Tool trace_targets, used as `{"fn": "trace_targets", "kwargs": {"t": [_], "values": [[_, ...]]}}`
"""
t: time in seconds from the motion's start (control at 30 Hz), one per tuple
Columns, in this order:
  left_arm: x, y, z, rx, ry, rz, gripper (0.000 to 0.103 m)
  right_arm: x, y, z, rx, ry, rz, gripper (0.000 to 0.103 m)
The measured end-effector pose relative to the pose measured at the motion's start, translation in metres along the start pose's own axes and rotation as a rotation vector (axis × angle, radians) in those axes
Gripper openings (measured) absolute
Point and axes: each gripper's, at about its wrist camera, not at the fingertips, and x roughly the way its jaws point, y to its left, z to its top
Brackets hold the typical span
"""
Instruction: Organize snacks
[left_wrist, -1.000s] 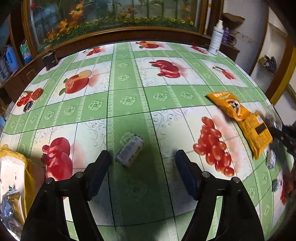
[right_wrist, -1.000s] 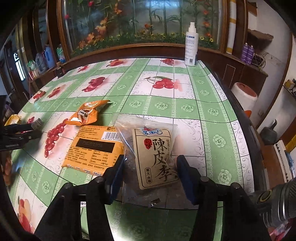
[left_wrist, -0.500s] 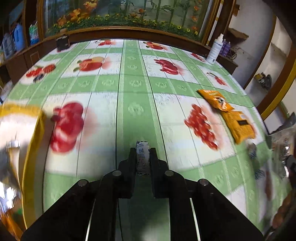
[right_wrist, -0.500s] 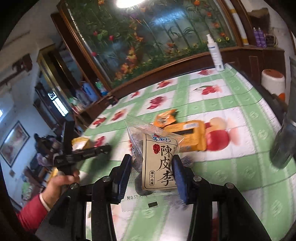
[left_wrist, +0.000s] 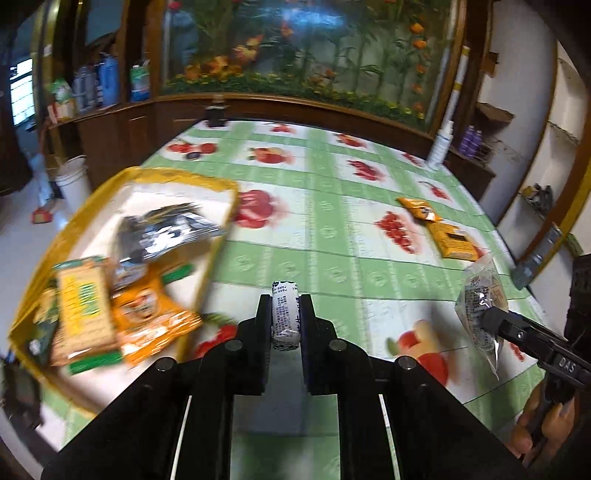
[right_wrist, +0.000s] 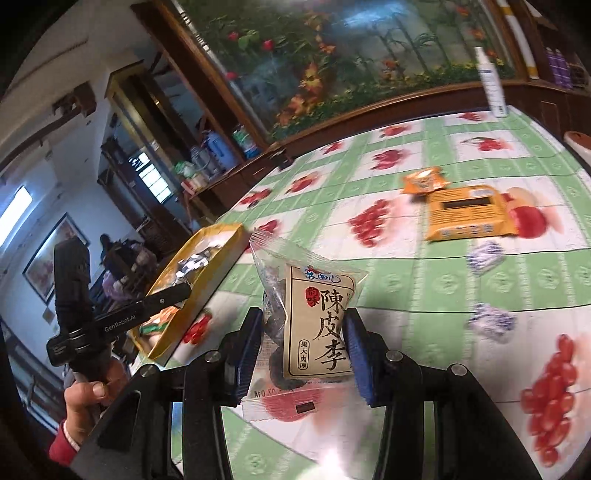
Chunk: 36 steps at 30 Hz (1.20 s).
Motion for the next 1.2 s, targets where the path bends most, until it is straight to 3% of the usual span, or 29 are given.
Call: {"fn": "trace_targets", "kwargs": {"t": [0.33, 1.2], "values": [[-0.022, 0.039, -0.016, -0.043, -0.024, 0.142, 0.011, 0.032, 0.067, -0.009, -0.122, 0.073, 0.076, 0.045], [-0.045, 0.090, -0.025, -0.097, -0.069, 0.274, 0.011, 0.079, 0.153, -0.002, -0.290, 0.142, 0.132, 0.045]]}}
